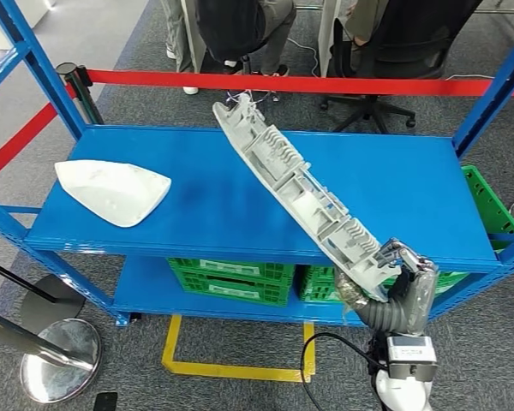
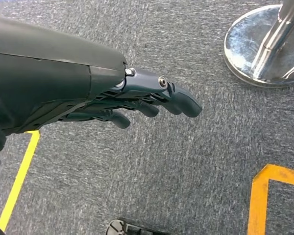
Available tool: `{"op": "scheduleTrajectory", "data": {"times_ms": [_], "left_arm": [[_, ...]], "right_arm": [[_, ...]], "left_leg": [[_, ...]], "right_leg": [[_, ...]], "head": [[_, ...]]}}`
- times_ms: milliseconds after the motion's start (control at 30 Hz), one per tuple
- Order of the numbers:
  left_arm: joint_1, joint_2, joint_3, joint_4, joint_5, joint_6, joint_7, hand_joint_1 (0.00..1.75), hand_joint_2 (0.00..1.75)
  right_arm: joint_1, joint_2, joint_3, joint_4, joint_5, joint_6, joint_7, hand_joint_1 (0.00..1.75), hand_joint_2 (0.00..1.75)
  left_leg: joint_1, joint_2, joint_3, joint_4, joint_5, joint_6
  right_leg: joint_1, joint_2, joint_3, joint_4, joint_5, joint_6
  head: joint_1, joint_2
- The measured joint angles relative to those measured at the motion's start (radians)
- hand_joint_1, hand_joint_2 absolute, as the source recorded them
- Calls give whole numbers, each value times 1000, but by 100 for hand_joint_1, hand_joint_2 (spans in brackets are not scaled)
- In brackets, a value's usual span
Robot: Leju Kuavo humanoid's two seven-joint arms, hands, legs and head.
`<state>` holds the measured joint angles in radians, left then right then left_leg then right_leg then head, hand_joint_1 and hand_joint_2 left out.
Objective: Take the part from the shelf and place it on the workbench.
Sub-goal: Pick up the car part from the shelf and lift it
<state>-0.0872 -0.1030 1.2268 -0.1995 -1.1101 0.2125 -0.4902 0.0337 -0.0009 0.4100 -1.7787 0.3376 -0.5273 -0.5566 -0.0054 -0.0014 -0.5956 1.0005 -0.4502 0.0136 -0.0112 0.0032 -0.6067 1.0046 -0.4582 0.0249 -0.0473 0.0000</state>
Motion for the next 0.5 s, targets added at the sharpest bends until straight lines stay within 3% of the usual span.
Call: {"op": "scheduleTrajectory", "data": {"times_ms": [67,167,200,233,267,367,433,500], "left_arm": [[-1,-2,0,0,0,0,0,0,175],[-2,-3,0,0,0,0,0,0,175],[-1,-3,0,0,0,0,0,0,175],[-1,-3,0,0,0,0,0,0,175],[0,-4,0,0,0,0,0,0,175],[0,-4,0,0,0,0,0,0,175],[0,-2,0,-1,0,0,0,0,175],[0,-1,0,-1,3,1,0,0,175]], "right_arm": [[0,0,-1,-4,0,0,0,175,175],[2,-1,-2,-5,-2,0,0,175,175],[4,-1,-2,-5,-2,0,0,175,175],[6,-2,-2,-5,-2,0,0,175,175],[7,-2,-2,-5,-2,0,0,175,175],[5,-3,-2,-5,-2,1,-1,175,175],[4,-3,-2,-5,-3,4,-3,175,175],[4,-2,-4,-5,0,6,2,175,175]], "left_leg": [[5,2,8,-12,6,9],[8,4,13,-16,6,14],[8,4,14,-16,5,14],[9,3,15,-15,4,12],[11,2,16,-14,2,9],[14,-2,20,-2,-10,-10],[11,-4,18,5,-14,-22],[12,-4,18,8,-15,-29]], "right_leg": [[0,0,-16,36,-27,6],[-2,0,-98,221,-122,12],[-3,0,-122,273,-140,15],[-4,0,-129,289,-137,17],[-6,-1,-116,263,-115,18],[-12,-2,-11,71,-36,19],[-10,2,18,23,-33,8],[-8,4,19,24,-33,-7]], "head": [[2,0],[5,0],[5,0],[5,0],[6,0],[7,0],[6,0],[3,0]]}}
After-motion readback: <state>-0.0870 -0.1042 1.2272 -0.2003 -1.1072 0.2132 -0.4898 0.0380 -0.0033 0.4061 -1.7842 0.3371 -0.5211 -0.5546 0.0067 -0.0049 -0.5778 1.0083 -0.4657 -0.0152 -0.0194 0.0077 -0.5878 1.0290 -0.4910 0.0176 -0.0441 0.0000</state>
